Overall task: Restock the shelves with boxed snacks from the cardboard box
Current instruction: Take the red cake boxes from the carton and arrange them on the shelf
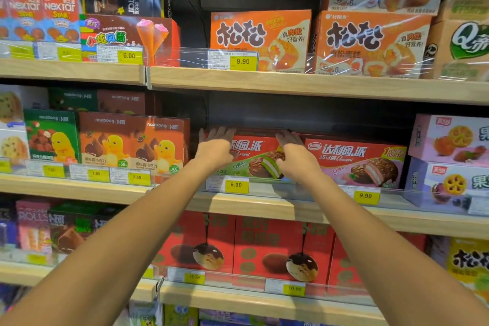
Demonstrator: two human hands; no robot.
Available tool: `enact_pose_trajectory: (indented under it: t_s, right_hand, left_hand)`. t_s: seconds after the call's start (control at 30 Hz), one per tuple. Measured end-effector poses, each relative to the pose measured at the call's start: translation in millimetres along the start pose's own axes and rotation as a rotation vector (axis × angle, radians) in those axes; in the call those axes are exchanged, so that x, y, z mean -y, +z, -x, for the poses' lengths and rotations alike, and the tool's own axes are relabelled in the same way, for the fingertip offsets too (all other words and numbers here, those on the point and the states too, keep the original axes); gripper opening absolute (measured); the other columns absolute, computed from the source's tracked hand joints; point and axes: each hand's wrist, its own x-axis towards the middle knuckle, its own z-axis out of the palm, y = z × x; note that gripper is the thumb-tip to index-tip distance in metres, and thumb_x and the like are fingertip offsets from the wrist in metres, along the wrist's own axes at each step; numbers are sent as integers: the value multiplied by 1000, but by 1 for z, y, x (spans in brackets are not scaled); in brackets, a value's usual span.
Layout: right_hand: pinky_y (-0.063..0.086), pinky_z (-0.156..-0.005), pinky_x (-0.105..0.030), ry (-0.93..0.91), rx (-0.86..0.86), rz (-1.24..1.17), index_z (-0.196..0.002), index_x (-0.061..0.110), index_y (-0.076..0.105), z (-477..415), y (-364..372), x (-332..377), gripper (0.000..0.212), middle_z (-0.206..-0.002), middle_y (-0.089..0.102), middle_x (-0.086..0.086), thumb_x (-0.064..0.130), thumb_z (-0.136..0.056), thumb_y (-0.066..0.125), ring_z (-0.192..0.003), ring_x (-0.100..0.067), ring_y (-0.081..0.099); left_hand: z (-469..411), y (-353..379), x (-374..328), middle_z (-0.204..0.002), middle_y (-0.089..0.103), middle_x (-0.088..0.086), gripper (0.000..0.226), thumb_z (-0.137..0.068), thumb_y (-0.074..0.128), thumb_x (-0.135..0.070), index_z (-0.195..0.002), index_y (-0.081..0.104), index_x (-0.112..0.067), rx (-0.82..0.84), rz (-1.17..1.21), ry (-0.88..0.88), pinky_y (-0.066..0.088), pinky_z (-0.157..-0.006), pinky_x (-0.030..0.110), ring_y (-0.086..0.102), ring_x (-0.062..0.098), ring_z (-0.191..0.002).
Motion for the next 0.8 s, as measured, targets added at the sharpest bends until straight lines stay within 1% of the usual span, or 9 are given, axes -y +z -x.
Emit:
enact_pose_trajectory:
  t_s: [0.07,0.13,0.17,0.27,0.4,0.53,0.6,0.7,0.8]
  right_hand:
    - [33,-109,-38,-3,-34,-39,-146,11,29,6,1,1,58,-157,20,-7,22,-93,49,-145,-24,17]
    - [43,-92,-38,7,-88,-65,-132,7,45,14,2,4,43,-140,44,-13,23,-93,50,-130,-31,40]
    - [44,-89,-39,-4,-121,-79,-128,6,47,18,3,6,39,-132,49,-14,23,-93,50,-124,-31,44]
    - [39,-98,-39,-105,-218,-115,-131,5,46,35,11,13,42,-127,51,-12,23,-93,52,-124,-28,41]
    - [40,-99,-38,-199,-276,-122,-121,4,55,57,30,19,34,-123,56,-11,18,-90,53,-120,-29,48]
    - [33,-110,-44,-257,-312,-65,-121,1,54,92,62,25,37,-135,49,-18,13,-86,56,-130,-34,41]
    - [32,-111,-47,-291,-346,-70,-116,-1,54,114,80,27,35,-138,44,-23,7,-82,57,-132,-38,37]
    - [38,-105,-50,-382,-356,-53,-116,-4,53,141,105,30,40,-131,48,-25,7,-78,51,-123,-39,42]
    - [41,-102,-48,-450,-316,-69,-115,-6,55,168,136,33,48,-124,53,-27,11,-73,39,-118,-35,40]
  left_hand:
    - [11,-3,0,-145,39,8,58,-91,56,-34,-141,33,-17,-39,87,-8,11,-117,49,33,27,-136]
    - [23,-5,-4,-134,51,11,47,-91,56,-36,-129,46,-10,-61,133,-33,27,-111,47,45,30,-125]
    - [29,-5,-7,-132,51,12,47,-90,56,-37,-126,46,-7,-70,125,-37,30,-108,47,44,31,-124]
    - [54,3,-15,-132,43,14,50,-90,54,-35,-130,41,-7,-135,147,-13,31,-105,44,37,31,-126]
    - [87,24,-21,-135,47,8,44,-92,49,-29,-130,46,-8,-231,269,-16,28,-106,39,39,26,-129]
    - [128,53,-17,-142,44,8,42,-89,50,-16,-130,50,-7,-338,429,65,24,-114,38,33,25,-136]
    - [151,69,-14,-136,47,9,38,-87,49,-10,-124,52,-5,-387,501,109,30,-110,35,38,24,-130]
    - [181,88,-9,-121,53,9,32,-83,49,-6,-115,54,-6,-404,530,109,37,-98,32,46,24,-113]
    - [215,111,0,-108,56,5,25,-83,48,-6,-106,56,-9,-301,557,95,44,-86,35,53,22,-102]
